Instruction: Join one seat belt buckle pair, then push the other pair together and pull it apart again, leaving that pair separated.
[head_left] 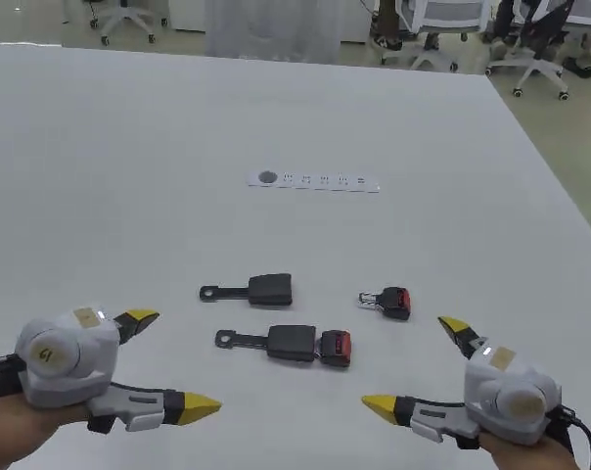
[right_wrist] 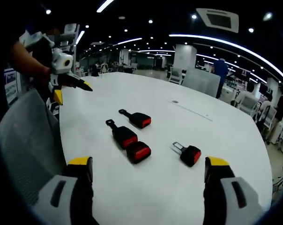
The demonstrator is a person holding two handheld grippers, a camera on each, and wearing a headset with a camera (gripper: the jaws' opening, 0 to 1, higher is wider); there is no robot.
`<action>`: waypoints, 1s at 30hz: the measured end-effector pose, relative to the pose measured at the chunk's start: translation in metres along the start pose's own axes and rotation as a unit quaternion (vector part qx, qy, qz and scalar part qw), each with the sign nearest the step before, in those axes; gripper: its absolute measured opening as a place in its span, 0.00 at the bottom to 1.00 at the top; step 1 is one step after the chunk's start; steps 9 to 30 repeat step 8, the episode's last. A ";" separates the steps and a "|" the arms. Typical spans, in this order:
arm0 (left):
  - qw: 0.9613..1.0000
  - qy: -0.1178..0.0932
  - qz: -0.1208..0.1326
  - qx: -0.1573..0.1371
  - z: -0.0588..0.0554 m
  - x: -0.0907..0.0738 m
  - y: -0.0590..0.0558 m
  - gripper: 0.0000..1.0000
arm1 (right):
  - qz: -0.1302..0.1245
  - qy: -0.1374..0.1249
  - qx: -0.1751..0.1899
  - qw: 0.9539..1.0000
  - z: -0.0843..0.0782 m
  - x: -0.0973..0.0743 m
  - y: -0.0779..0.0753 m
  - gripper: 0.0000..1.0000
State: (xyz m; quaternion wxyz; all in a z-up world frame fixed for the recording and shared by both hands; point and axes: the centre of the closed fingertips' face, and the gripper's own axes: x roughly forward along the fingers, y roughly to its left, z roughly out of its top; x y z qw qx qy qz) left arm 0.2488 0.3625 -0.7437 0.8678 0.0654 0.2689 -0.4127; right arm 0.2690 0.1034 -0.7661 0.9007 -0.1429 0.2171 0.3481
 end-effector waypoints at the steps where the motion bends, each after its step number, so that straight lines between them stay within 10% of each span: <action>1: 1.000 -0.002 0.003 -0.002 0.000 -0.001 0.001 1.00 | -0.001 0.000 -0.001 1.000 0.000 -0.001 0.000 1.00; 30: 0.999 -0.019 0.021 -0.025 -0.002 -0.008 0.004 1.00 | 0.006 0.004 -0.007 1.000 -0.005 -0.010 0.000 1.00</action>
